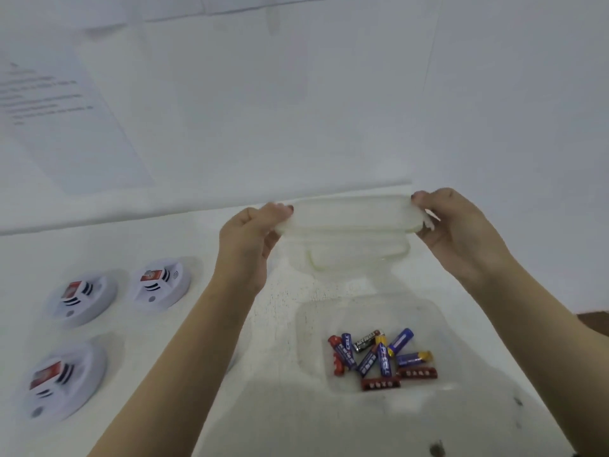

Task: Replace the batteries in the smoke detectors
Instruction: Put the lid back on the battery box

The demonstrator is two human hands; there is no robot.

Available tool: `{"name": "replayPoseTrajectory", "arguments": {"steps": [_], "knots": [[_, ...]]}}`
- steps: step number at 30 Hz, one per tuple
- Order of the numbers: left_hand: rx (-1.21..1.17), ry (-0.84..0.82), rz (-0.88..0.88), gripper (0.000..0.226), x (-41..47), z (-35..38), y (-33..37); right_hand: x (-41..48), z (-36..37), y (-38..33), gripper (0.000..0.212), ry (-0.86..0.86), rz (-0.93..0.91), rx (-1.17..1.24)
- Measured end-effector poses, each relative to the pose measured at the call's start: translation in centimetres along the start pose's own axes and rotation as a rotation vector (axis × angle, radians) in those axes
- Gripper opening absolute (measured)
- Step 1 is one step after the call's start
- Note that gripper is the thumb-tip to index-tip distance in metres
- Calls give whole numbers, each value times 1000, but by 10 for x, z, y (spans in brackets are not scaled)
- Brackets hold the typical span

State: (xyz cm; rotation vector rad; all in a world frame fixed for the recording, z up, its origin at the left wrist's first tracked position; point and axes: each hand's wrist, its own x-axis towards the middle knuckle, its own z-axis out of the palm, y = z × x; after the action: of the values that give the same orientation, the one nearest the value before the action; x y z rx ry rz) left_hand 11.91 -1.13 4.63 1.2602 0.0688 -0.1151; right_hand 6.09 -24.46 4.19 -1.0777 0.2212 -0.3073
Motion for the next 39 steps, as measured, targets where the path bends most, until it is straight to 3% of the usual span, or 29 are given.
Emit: {"name": "replayPoseTrajectory", "arguments": {"steps": [5,9,11,13,17,23,39], "knots": [[95,-128,-96,29,-31,-28,-18,-41,-18,20,30,49,3,-102],[259,-179,-127,26,-50,-33,-34,-57,-32,25,20,59,82,-401],[351,-179,-119,29,-60,-37,-44,-69,-37,27,19,31,100,-506],[432,-265,-157,31,-104,-52,-50,-128,-39,33,19,111,71,-584],[546,-249,-69,32,-115,-49,-60,-130,-44,36,23,114,17,-717],[551,-242,18,33,-111,-43,-66,-119,-41,37,25,145,-80,-781],[634,-234,-5,32,-105,-29,-70,-96,-44,27,26,74,-4,-1003]]}}
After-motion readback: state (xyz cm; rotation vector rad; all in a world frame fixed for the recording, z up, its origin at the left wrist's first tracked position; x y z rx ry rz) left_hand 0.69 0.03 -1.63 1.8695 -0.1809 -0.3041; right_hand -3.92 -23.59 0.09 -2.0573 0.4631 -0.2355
